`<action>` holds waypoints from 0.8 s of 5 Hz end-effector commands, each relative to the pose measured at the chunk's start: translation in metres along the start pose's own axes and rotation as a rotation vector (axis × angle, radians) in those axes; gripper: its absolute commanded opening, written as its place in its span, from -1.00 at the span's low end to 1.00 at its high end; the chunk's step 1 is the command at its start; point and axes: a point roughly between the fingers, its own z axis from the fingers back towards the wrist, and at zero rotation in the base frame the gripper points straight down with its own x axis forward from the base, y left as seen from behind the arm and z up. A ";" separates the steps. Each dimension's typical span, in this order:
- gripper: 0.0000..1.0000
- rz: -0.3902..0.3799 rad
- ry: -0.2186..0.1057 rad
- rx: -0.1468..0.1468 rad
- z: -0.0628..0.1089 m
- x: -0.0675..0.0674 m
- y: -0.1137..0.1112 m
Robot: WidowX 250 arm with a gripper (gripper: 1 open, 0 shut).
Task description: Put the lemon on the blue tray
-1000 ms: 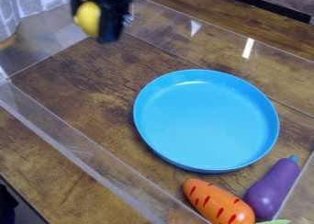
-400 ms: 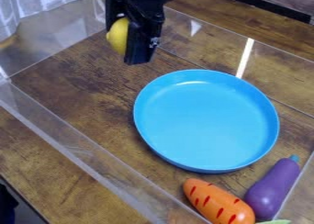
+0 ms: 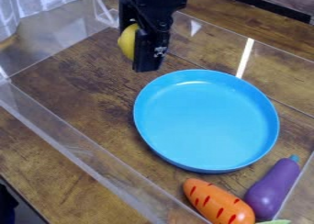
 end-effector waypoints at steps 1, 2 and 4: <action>-1.00 -0.016 -0.067 0.041 0.016 0.006 0.001; -1.00 -0.040 -0.085 0.050 0.002 0.012 0.001; -1.00 -0.096 -0.109 0.058 0.003 0.026 -0.012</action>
